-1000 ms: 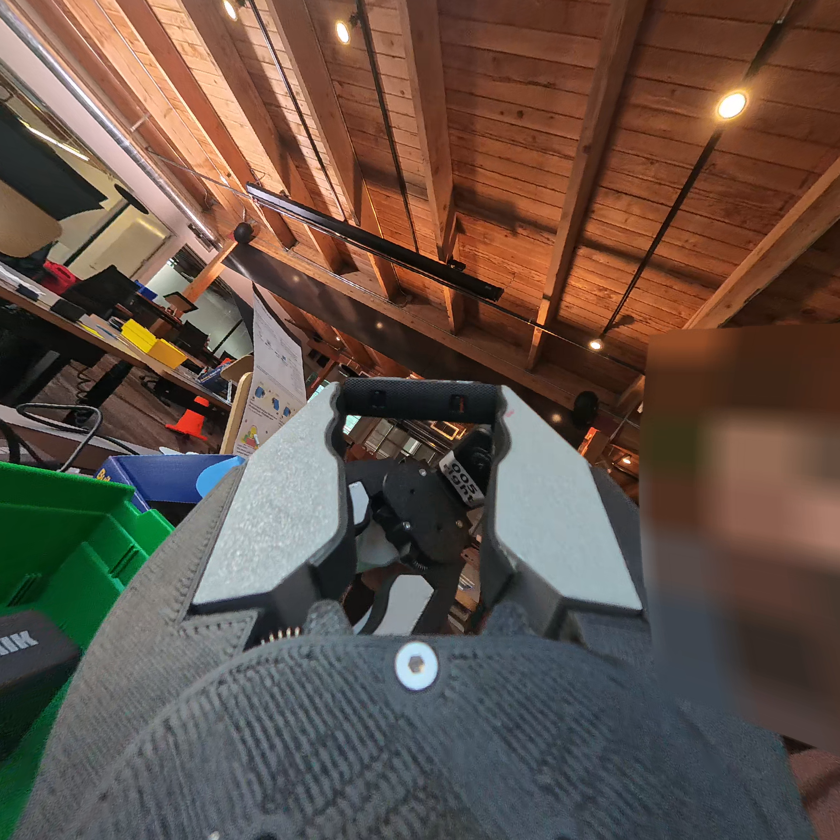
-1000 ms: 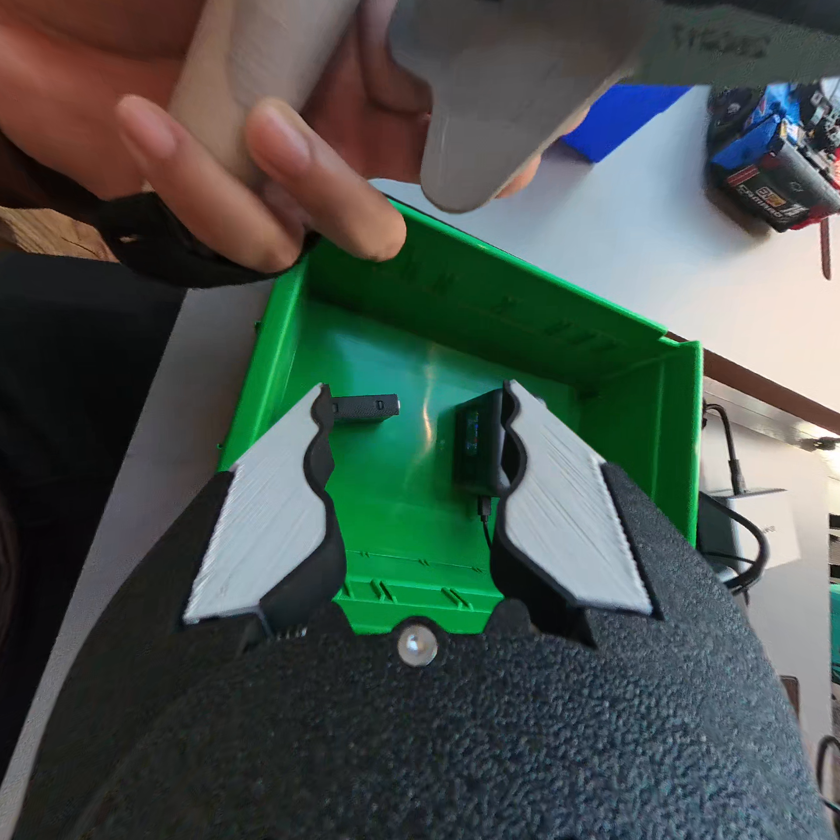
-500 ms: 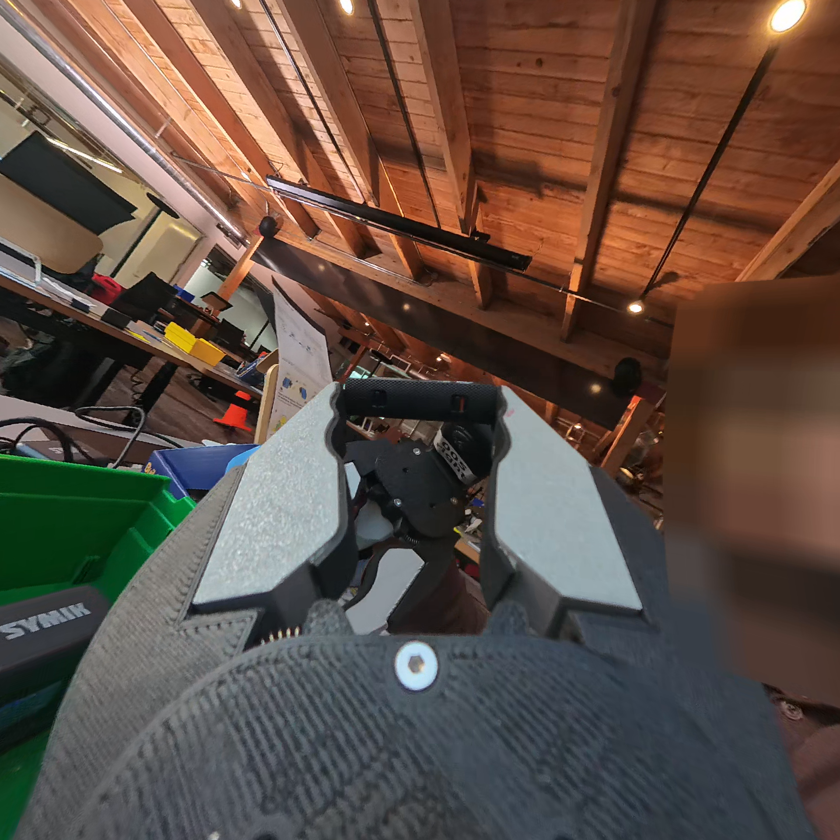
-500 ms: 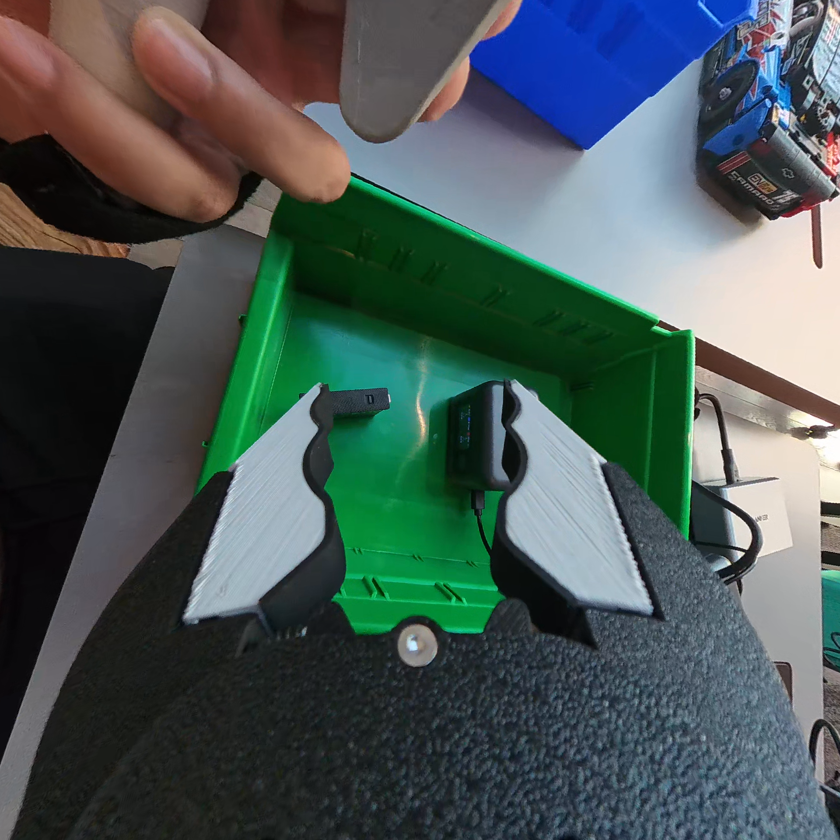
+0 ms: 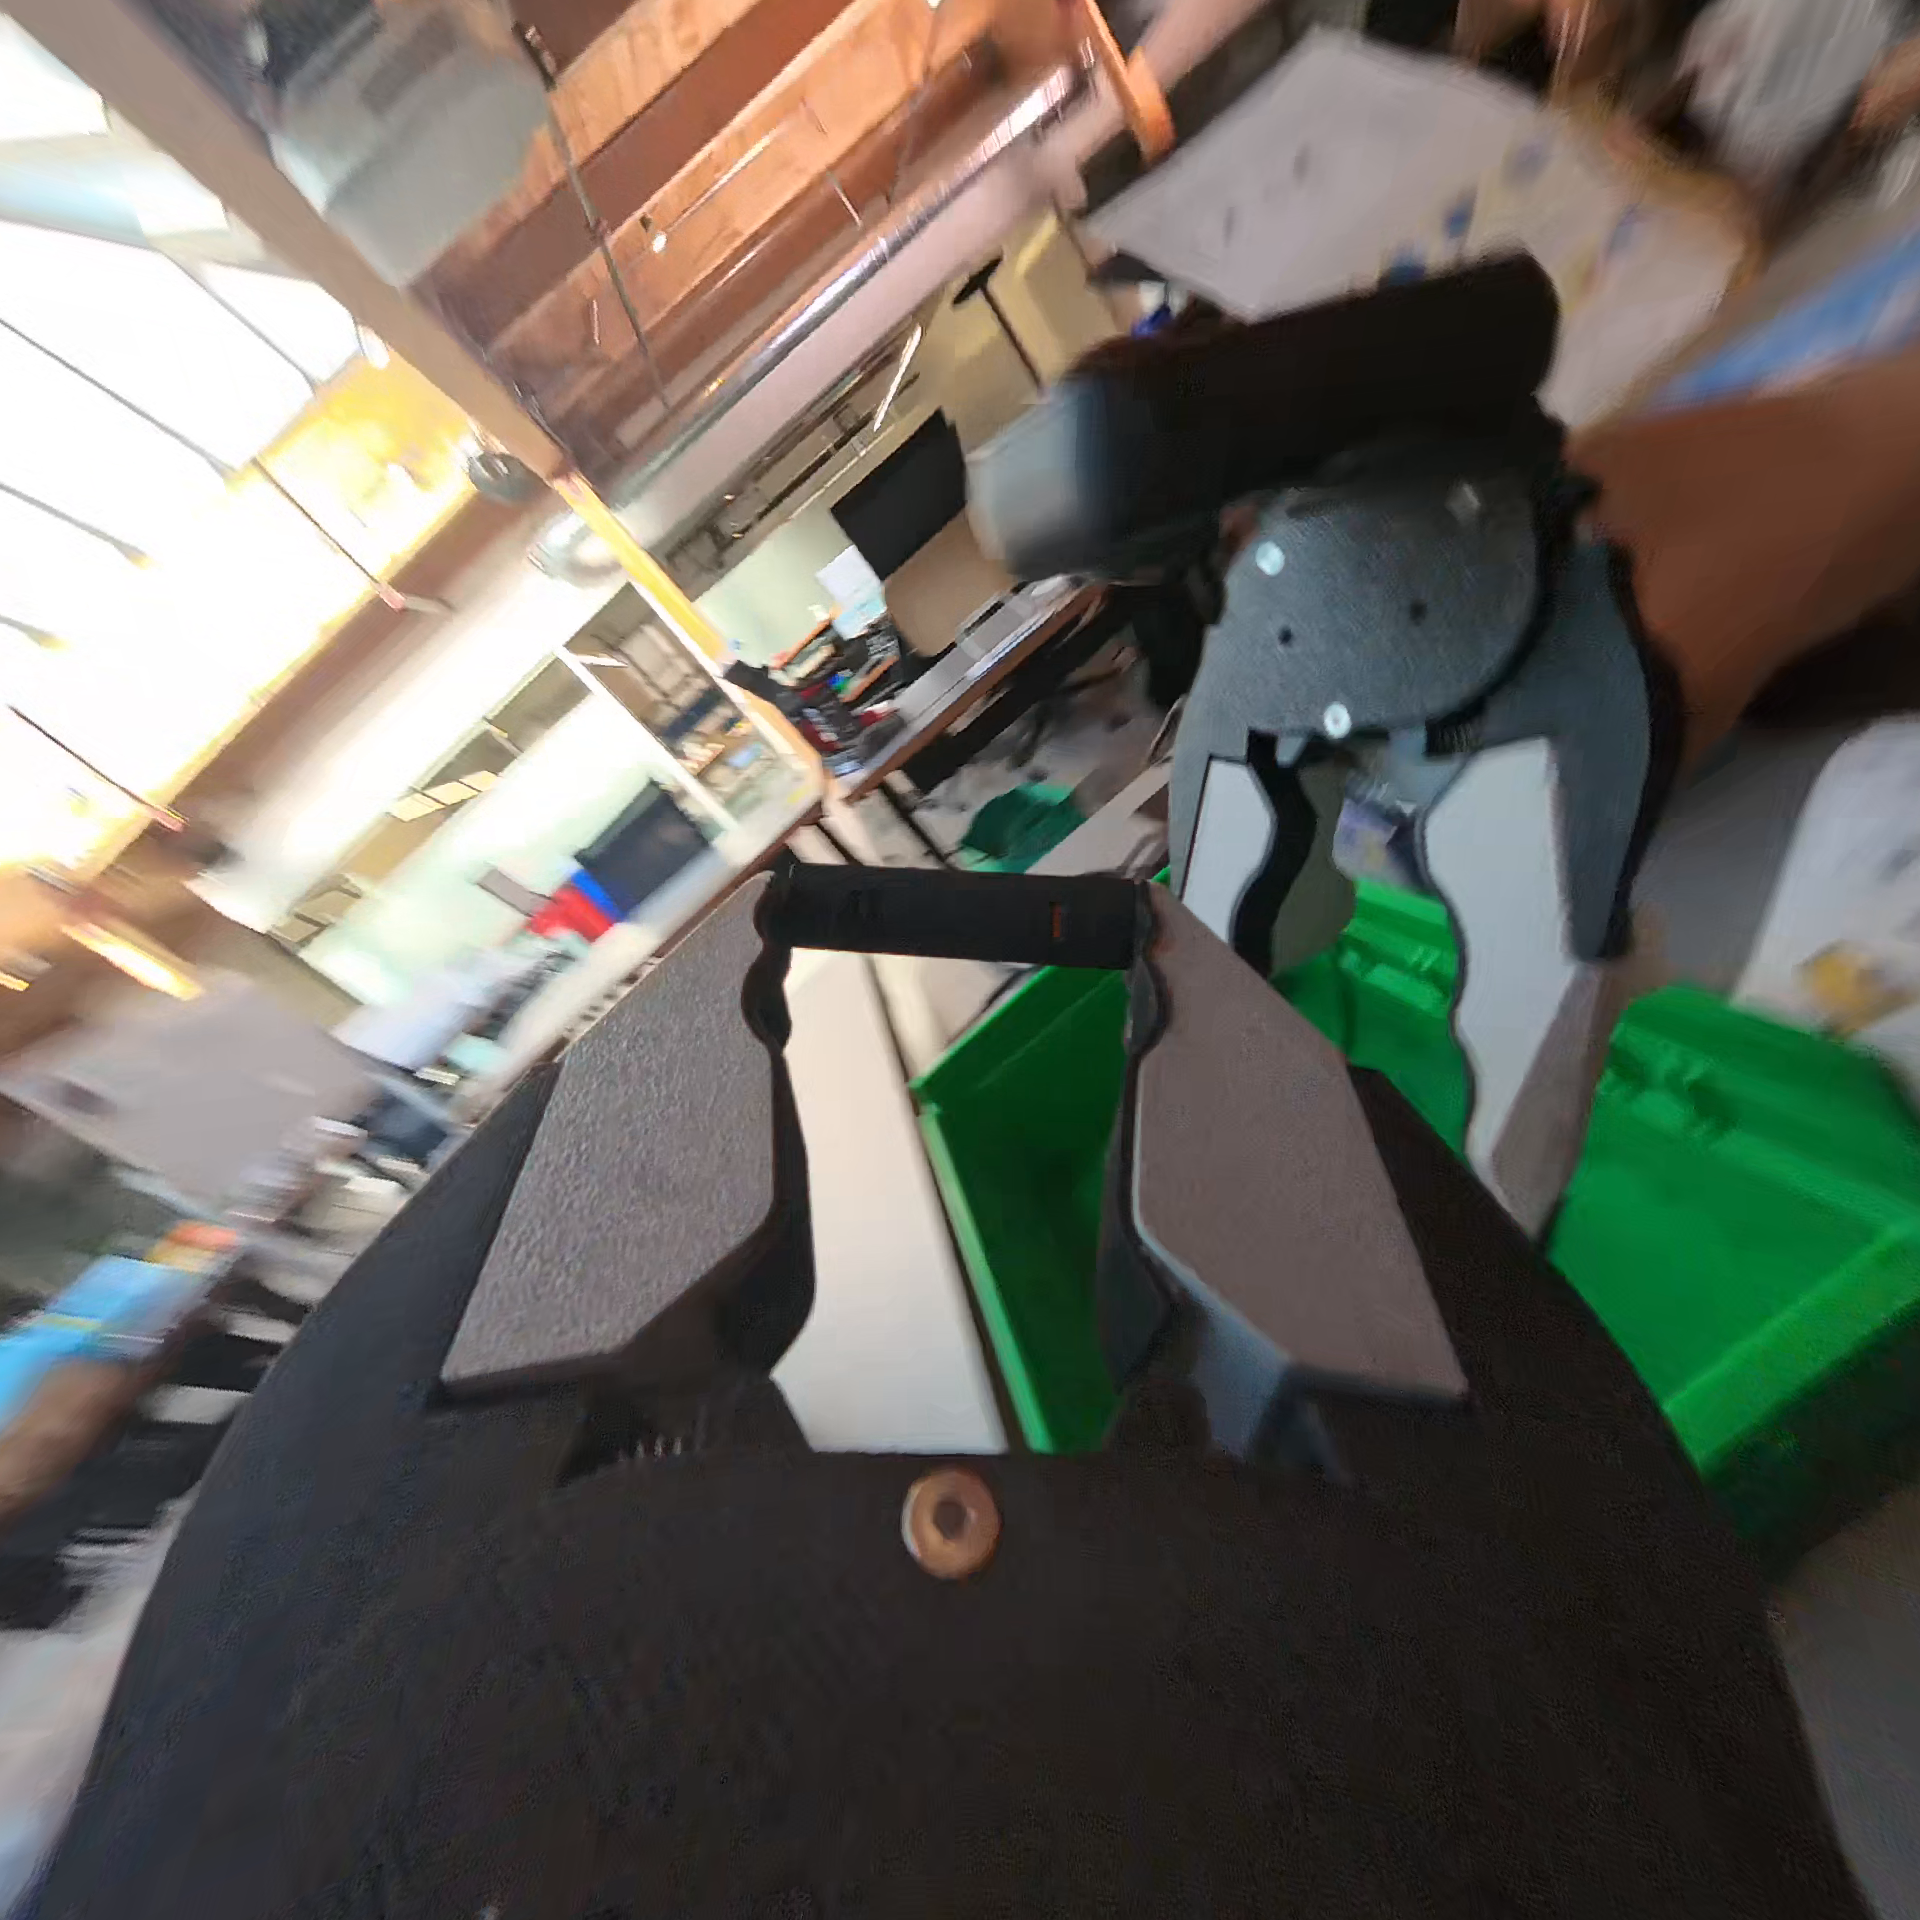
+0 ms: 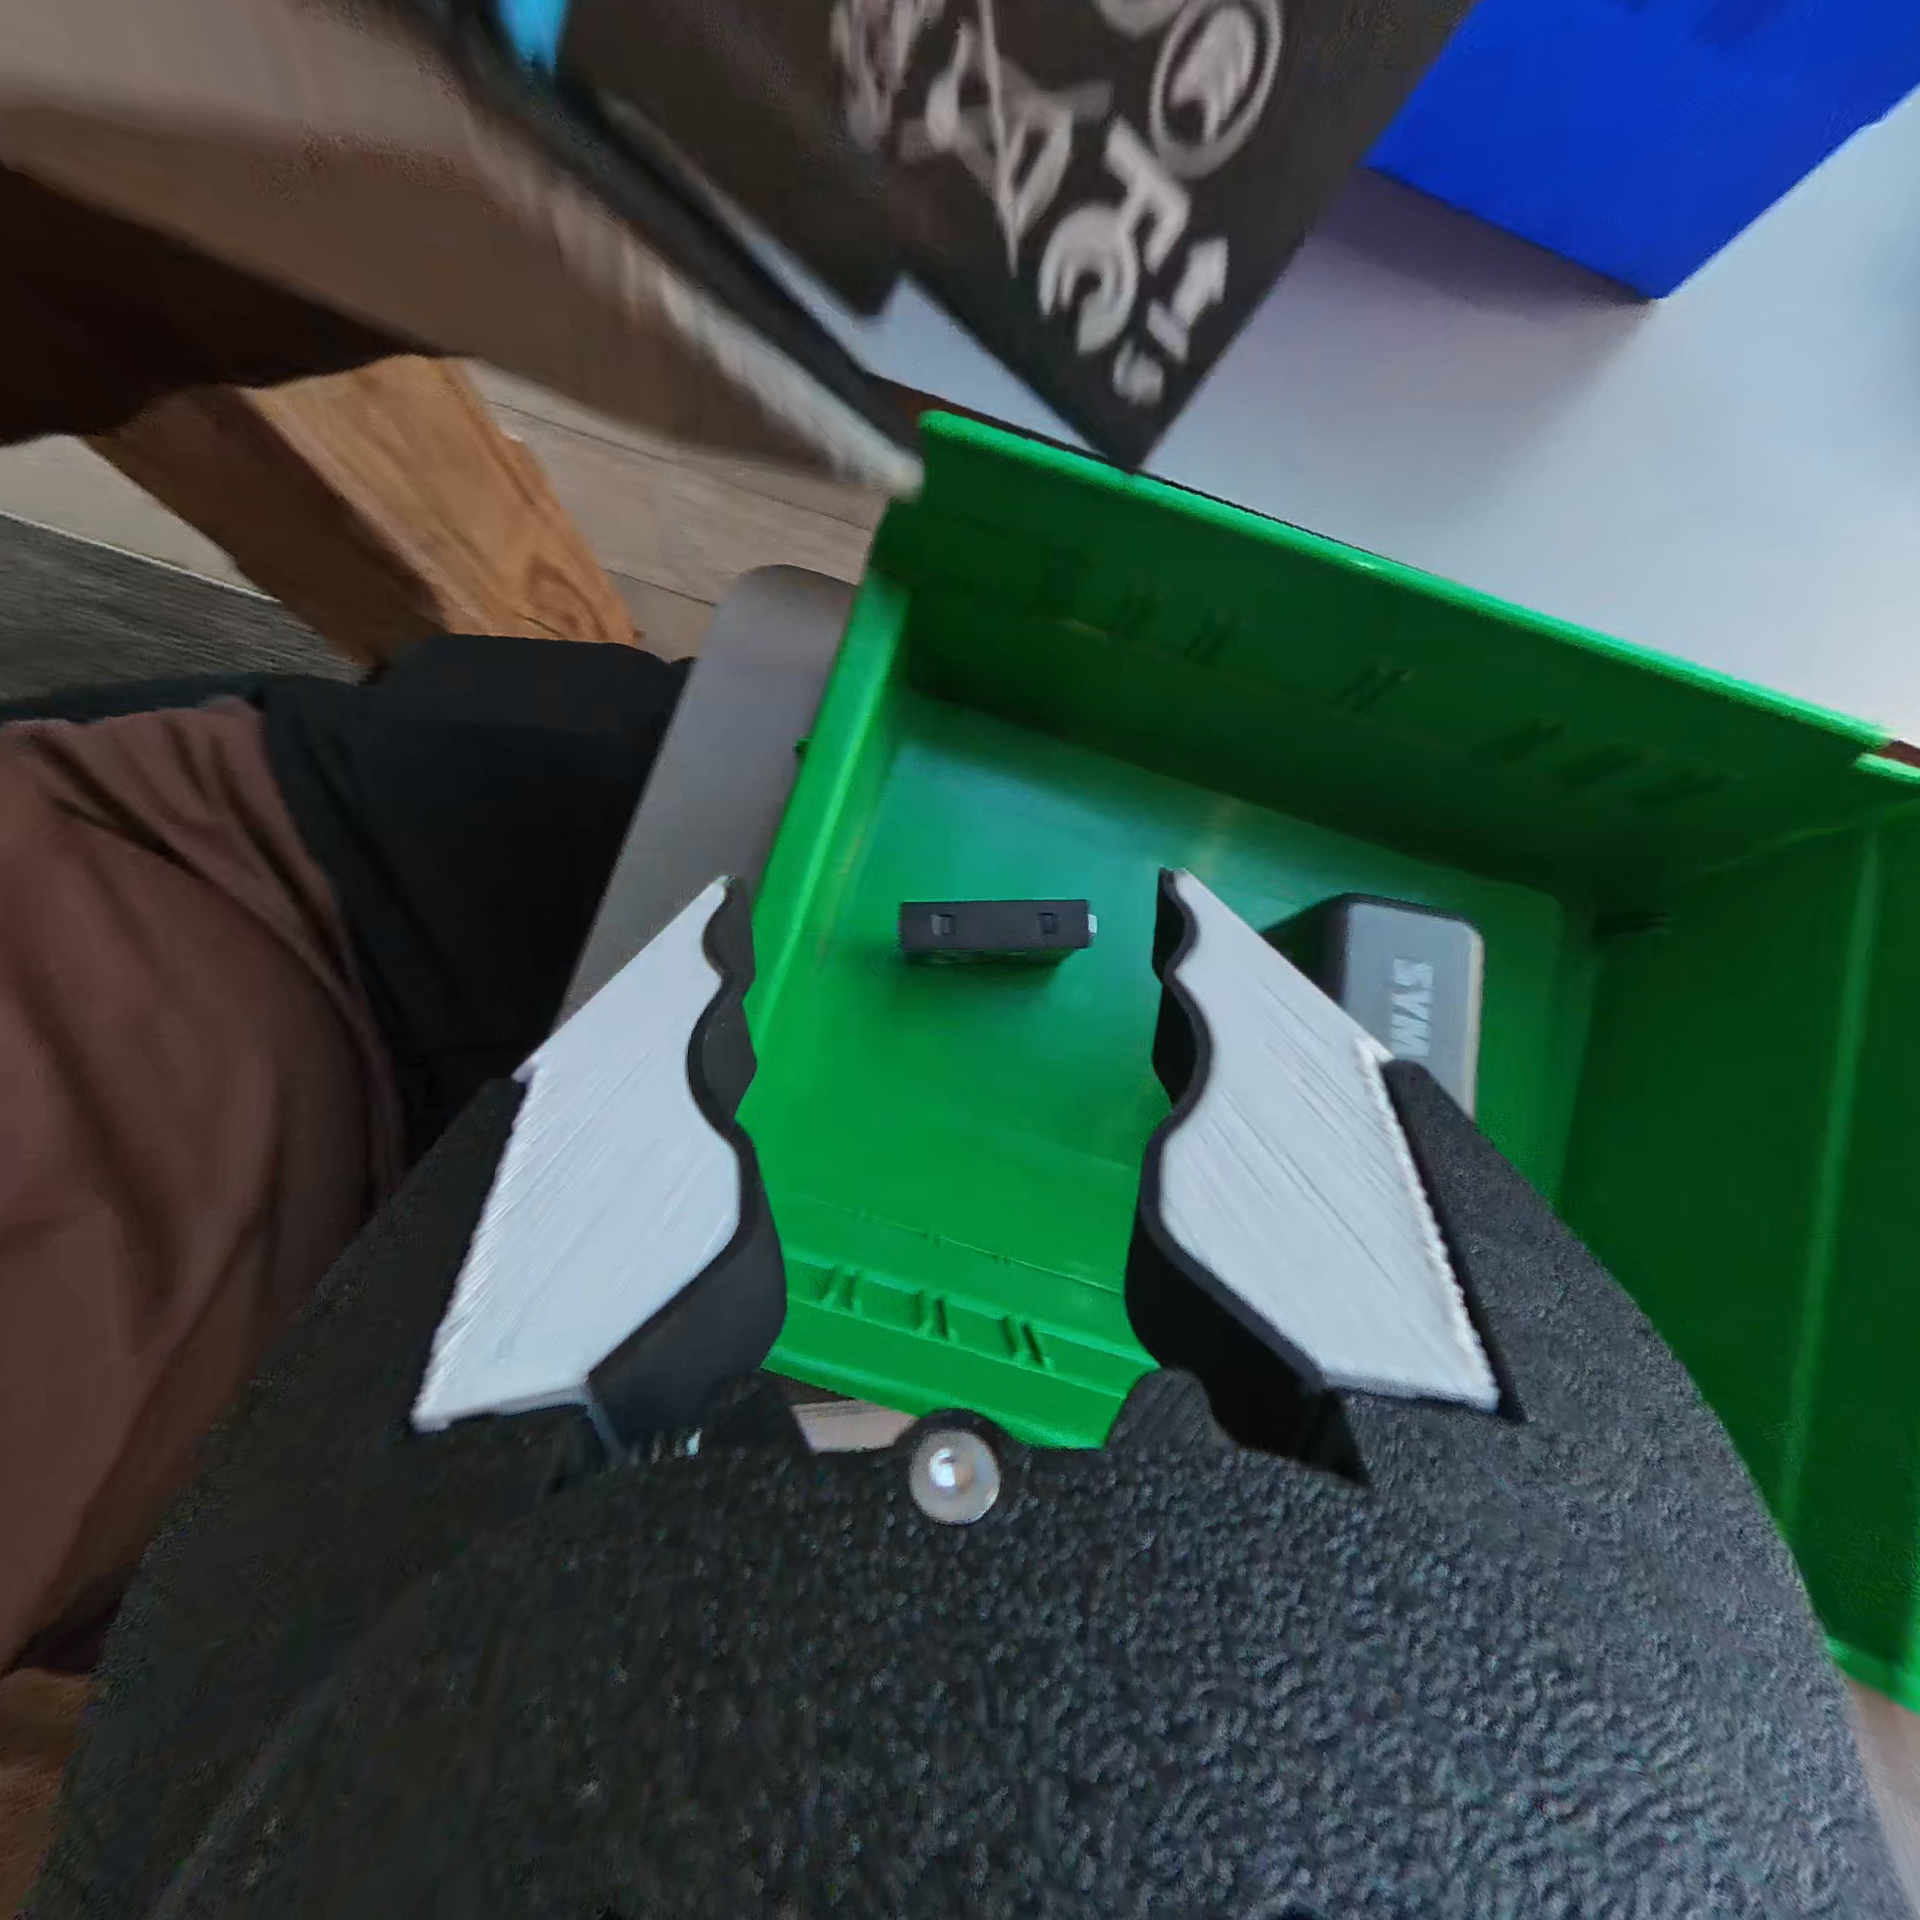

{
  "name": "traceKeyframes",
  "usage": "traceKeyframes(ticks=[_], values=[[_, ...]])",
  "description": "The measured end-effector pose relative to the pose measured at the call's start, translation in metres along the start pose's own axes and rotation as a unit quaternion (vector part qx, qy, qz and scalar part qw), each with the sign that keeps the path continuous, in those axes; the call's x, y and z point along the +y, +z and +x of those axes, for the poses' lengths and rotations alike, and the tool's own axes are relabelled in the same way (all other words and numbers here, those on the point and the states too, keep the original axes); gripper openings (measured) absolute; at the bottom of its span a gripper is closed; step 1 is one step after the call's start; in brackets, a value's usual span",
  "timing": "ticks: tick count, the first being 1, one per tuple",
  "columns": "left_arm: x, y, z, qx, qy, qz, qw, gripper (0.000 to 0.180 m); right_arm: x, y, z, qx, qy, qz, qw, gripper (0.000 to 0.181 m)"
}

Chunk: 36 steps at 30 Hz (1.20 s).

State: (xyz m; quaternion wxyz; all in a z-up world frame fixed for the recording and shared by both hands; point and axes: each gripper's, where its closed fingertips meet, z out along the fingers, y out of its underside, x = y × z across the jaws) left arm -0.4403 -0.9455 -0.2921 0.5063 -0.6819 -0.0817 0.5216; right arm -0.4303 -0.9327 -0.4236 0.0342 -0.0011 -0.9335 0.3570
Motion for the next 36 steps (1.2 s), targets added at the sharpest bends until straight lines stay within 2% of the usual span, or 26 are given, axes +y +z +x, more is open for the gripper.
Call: traceKeyframes(ticks=[3, 7, 9, 12, 17, 21, 28, 33, 34, 36], values=[[-0.007, 0.001, 0.012, -0.025, 0.164, -0.033, 0.986, 0.064, -0.010, -0.005, -0.026, -0.085, 0.020, 0.030, 0.996, 0.076], [-0.018, -0.002, 0.017, -0.059, 0.272, -0.022, 0.960, 0.064, -0.016, -0.020, -0.039, -0.163, 0.053, 0.060, 0.983, 0.074], [-0.016, -0.003, 0.020, -0.069, 0.332, -0.026, 0.940, 0.064, -0.013, -0.027, -0.032, -0.161, 0.060, 0.063, 0.983, 0.072], [0.003, -0.001, 0.032, -0.037, 0.380, -0.052, 0.923, 0.064, -0.008, -0.043, -0.008, -0.103, 0.063, 0.069, 0.990, 0.072], [0.020, 0.003, 0.051, -0.002, 0.383, -0.063, 0.922, 0.064, -0.021, -0.087, 0.012, -0.040, 0.050, 0.141, 0.988, 0.069], [0.017, 0.011, 0.069, 0.009, 0.389, -0.047, 0.920, 0.064, -0.034, -0.099, 0.003, -0.065, 0.037, 0.189, 0.979, 0.069], [0.011, 0.024, 0.074, -0.012, 0.402, -0.038, 0.915, 0.065, -0.034, -0.078, 0.000, -0.077, 0.045, 0.169, 0.981, 0.073], [0.013, 0.026, 0.074, -0.016, 0.405, -0.038, 0.913, 0.065, -0.028, -0.068, 0.003, -0.058, 0.033, 0.145, 0.987, 0.052], [0.015, 0.026, 0.073, -0.016, 0.405, -0.041, 0.913, 0.065, -0.028, -0.068, 0.003, -0.054, 0.031, 0.144, 0.988, 0.043], [0.016, 0.026, 0.071, -0.022, 0.406, -0.044, 0.913, 0.065, -0.030, -0.067, 0.005, -0.047, 0.032, 0.147, 0.988, 0.043]])
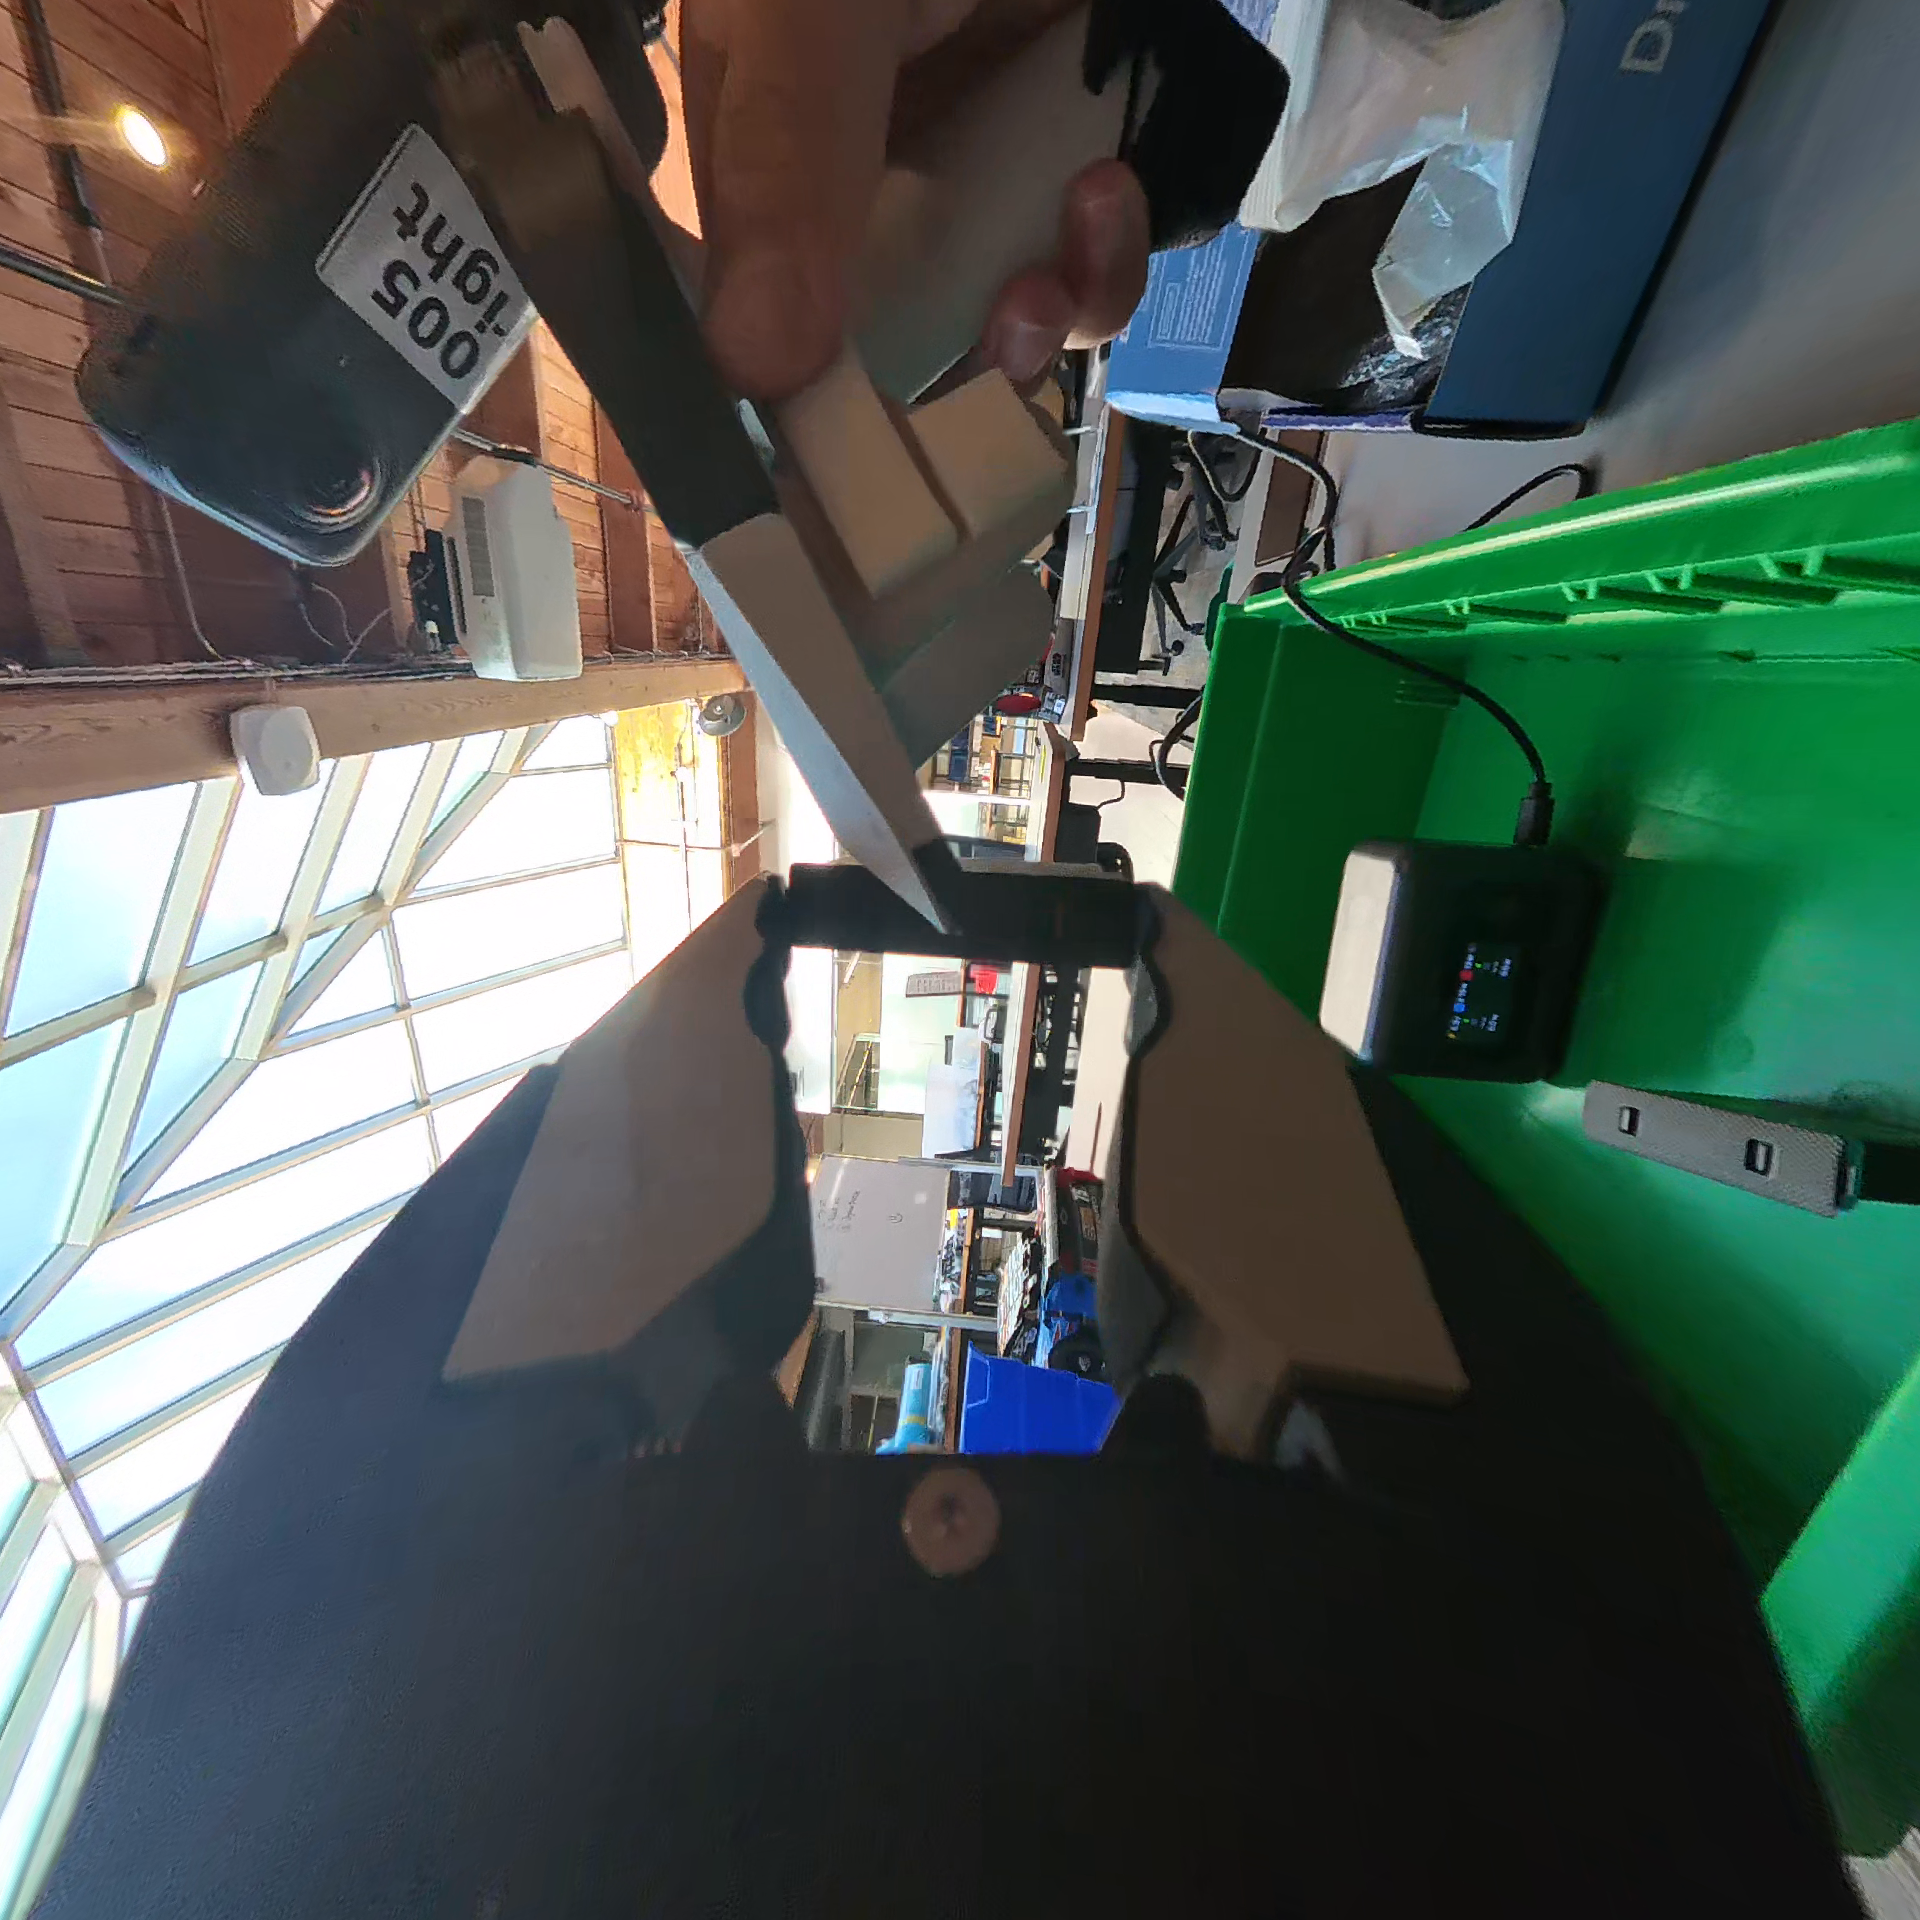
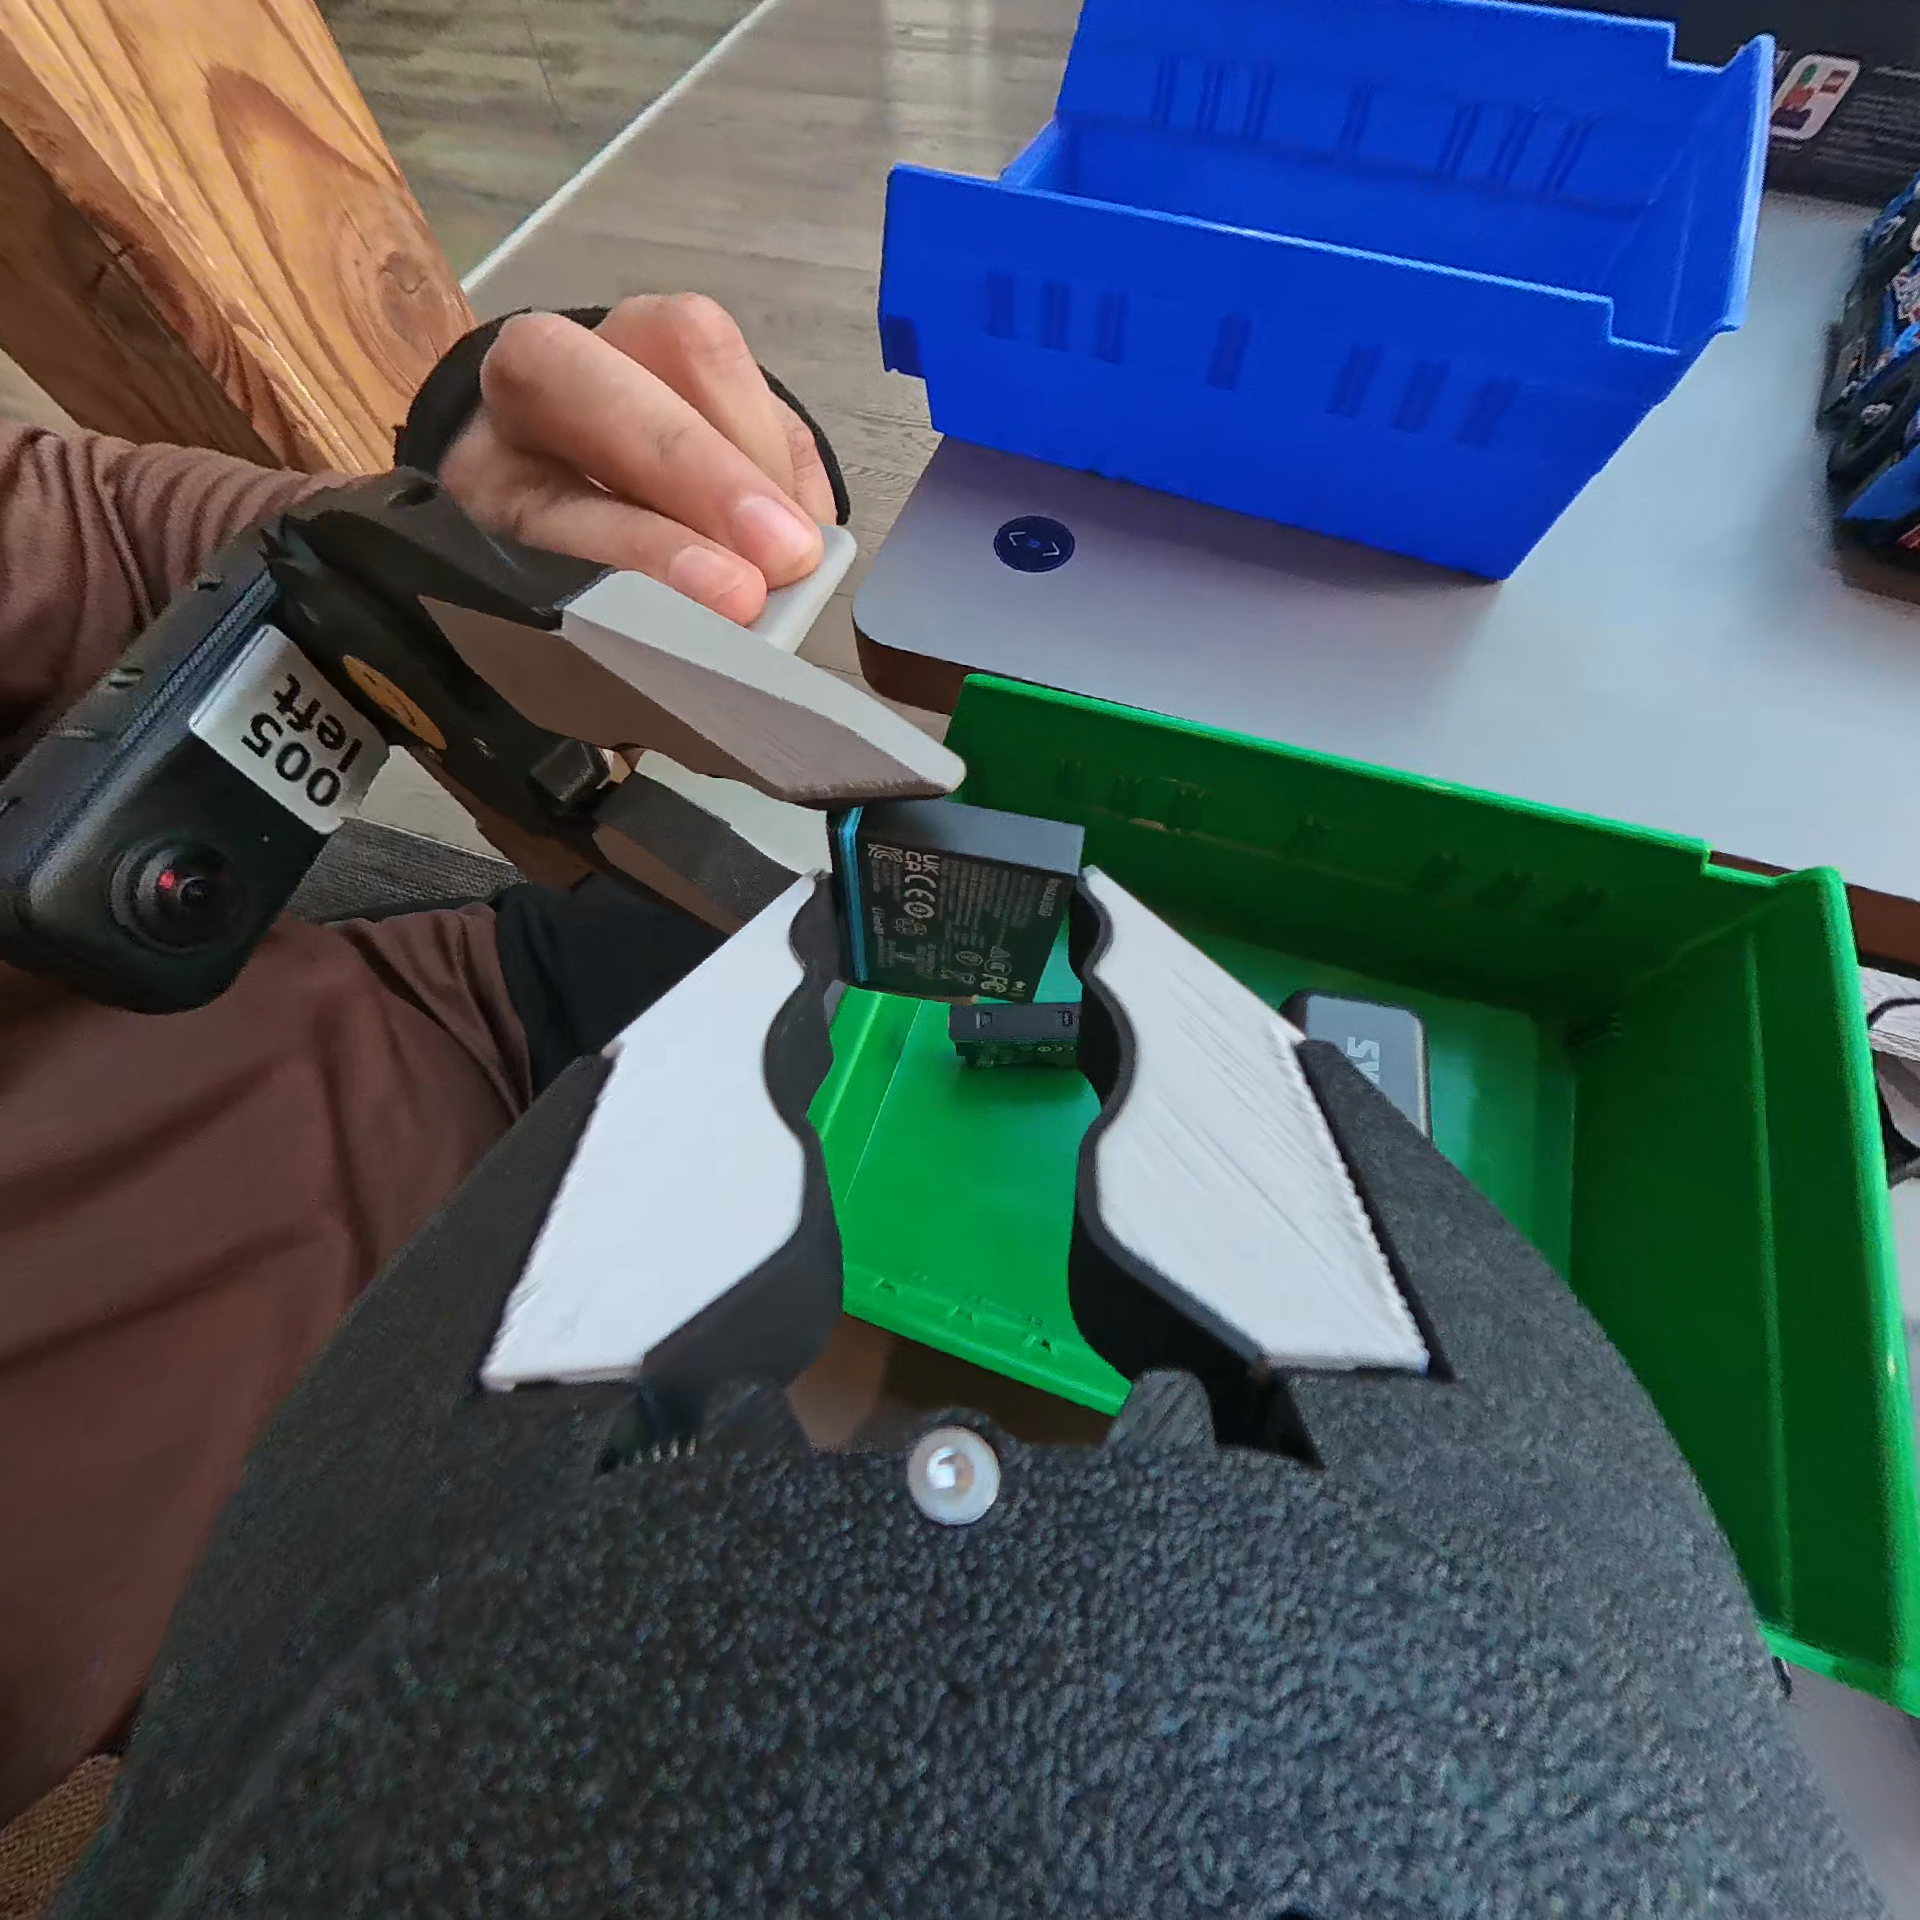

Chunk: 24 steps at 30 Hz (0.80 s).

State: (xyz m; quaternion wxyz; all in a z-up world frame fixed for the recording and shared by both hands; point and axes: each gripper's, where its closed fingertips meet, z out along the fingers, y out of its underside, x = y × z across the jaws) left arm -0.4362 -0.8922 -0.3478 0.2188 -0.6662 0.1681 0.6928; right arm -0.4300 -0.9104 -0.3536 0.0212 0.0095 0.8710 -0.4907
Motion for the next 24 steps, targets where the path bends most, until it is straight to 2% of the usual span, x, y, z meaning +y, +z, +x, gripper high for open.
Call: traceKeyframes(ticks=[4, 7, 13, 15, 18, 20, 22, 24], values=[[0.006, 0.001, 0.003, 0.003, -0.003, -0.015, 1.000, 0.065, 0.000, 0.006, 0.004, 0.001, 0.021, 0.006, 1.000, 0.043], [0.009, 0.002, 0.008, 0.013, -0.035, -0.021, 0.999, 0.066, 0.001, 0.009, 0.005, -0.014, 0.037, 0.011, 0.999, 0.042], [0.007, 0.006, 0.001, 0.016, -0.150, -0.010, 0.988, 0.065, -0.005, 0.002, 0.006, -0.059, 0.073, 0.049, 0.994, 0.042], [0.004, 0.008, -0.001, 0.026, -0.202, -0.003, 0.979, 0.063, -0.004, -0.006, 0.015, -0.037, 0.074, 0.053, 0.995, 0.041], [0.000, 0.008, -0.017, 0.023, -0.302, 0.018, 0.953, 0.078, -0.011, -0.029, 0.023, -0.016, 0.074, 0.077, 0.994, 0.042], [-0.004, 0.005, -0.026, 0.055, -0.424, 0.043, 0.903, 0.083, -0.025, -0.058, 0.023, 0.004, 0.058, 0.117, 0.991, 0.042], [-0.022, -0.004, -0.028, 0.148, -0.572, 0.105, 0.800, 0.092, -0.045, -0.101, 0.018, 0.022, 0.019, 0.186, 0.982, 0.041], [-0.041, -0.019, -0.033, 0.232, -0.671, 0.181, 0.681, 0.090, -0.059, -0.146, 0.009, 0.033, -0.022, 0.259, 0.965, 0.042]])
